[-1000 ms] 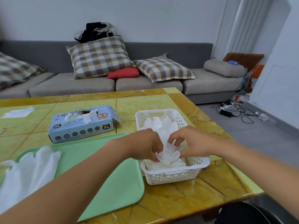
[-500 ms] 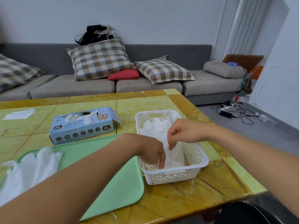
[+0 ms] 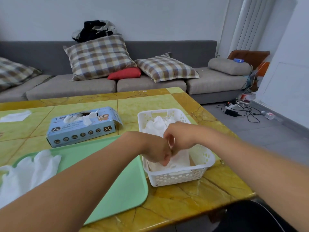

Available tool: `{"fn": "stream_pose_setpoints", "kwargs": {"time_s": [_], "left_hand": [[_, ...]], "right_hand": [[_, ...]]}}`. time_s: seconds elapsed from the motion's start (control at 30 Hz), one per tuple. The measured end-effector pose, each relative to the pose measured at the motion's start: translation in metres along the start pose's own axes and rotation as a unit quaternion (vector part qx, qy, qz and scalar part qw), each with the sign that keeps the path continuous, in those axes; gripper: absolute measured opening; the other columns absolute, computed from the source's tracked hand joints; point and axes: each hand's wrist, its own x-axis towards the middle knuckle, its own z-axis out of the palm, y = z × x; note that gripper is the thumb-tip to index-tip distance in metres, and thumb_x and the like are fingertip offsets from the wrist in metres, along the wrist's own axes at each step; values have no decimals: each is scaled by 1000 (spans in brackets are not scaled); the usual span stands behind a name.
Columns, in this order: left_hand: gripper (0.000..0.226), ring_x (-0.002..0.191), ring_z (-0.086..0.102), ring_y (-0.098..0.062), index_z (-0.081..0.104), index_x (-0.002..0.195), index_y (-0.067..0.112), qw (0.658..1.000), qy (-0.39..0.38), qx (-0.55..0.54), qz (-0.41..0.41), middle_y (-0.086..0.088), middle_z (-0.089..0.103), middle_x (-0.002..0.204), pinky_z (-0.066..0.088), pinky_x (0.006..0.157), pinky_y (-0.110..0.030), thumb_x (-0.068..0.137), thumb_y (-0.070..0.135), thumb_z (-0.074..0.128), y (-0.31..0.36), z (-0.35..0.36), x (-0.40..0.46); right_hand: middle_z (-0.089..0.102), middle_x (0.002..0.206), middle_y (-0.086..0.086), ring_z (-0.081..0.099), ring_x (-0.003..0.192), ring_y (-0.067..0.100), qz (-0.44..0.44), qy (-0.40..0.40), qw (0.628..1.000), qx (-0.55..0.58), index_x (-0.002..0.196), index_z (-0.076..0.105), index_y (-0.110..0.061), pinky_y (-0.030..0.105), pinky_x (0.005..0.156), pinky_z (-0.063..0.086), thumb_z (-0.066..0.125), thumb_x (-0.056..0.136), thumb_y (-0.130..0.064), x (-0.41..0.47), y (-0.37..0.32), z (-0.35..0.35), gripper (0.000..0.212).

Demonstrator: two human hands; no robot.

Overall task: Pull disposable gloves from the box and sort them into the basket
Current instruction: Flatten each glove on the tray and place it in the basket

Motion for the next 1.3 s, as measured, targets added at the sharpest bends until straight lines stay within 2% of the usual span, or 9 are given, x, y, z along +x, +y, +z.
{"fn": "stream_pose_setpoints", "kwargs": {"time_s": [0.13, 0.3, 0.47, 0.6, 0.73, 0.93, 1.07, 1.2, 1.3], "left_hand": [[27, 101, 58, -15, 69, 111, 30, 999, 50, -5, 4, 8, 66, 118, 47, 88, -29, 99, 20, 47, -4, 5, -13], [25, 110, 62, -10, 71, 118, 27, 986, 152, -42, 49, 9, 70, 119, 47, 99, -28, 97, 23, 58, -19, 15, -48], [17, 99, 65, -2, 74, 109, 20, 911, 374, -170, 19, 9, 73, 109, 49, 87, -16, 96, 25, 66, -73, 28, -126], [17, 93, 68, -11, 73, 105, 19, 897, 351, -221, -154, 4, 73, 105, 55, 90, -31, 92, 29, 72, -152, 91, -195], [37, 98, 56, -16, 66, 121, 22, 908, 249, -161, -296, 5, 59, 114, 45, 88, -29, 90, 41, 71, -189, 137, -232], [26, 83, 60, -12, 60, 98, 22, 919, 165, -182, -307, 7, 62, 89, 45, 69, -27, 91, 45, 69, -187, 164, -259], [49, 98, 62, -19, 65, 102, 21, 930, 123, -201, -281, 1, 68, 106, 50, 87, -36, 84, 66, 65, -183, 168, -269], [69, 103, 59, -8, 55, 118, 32, 929, 128, -241, -250, 16, 60, 115, 47, 92, -31, 69, 81, 65, -181, 158, -264], [66, 97, 57, -13, 40, 116, 34, 934, 160, -190, -258, 9, 48, 121, 51, 87, -36, 71, 64, 79, -194, 157, -251]], "right_hand": [[62, 108, -7, 66, 90, 16, 31, -66, 997, 9, 115, 65, -30, 30, 74, 58, 93, 67, -32, -10, 2, 8, 56], [68, 112, 2, 67, 89, 16, 12, -125, 991, 53, 101, 71, -24, 22, 68, 55, 75, 89, -22, -26, -6, -6, 13], [75, 85, -8, 73, 72, 7, -3, -14, 1000, 8, 96, 73, -27, 30, 68, 60, 72, 91, -32, -43, -67, -56, 7], [75, 81, -10, 71, 72, 4, -165, 43, 985, 35, 96, 75, -26, 23, 67, 54, 76, 88, -28, -13, -177, -35, 8], [68, 122, -7, 64, 104, 12, -264, -27, 964, 17, 129, 65, -23, 28, 88, 50, 74, 90, -38, 27, -276, 44, 43], [72, 105, -3, 67, 91, 18, -281, -9, 960, 9, 108, 75, -20, 40, 86, 55, 74, 85, -24, 72, -304, 89, 23], [75, 91, -7, 62, 71, -3, -289, 23, 956, 54, 100, 80, -13, 11, 72, 49, 73, 91, -19, 82, -285, 68, 12], [75, 85, 3, 68, 74, 14, -221, -40, 955, 192, 94, 78, -12, 32, 75, 62, 63, 99, -18, 92, -259, 57, 17], [76, 95, 7, 68, 79, 10, -190, -83, 941, 266, 99, 77, -11, 27, 75, 60, 57, 103, -19, 93, -247, 64, 22]]}}
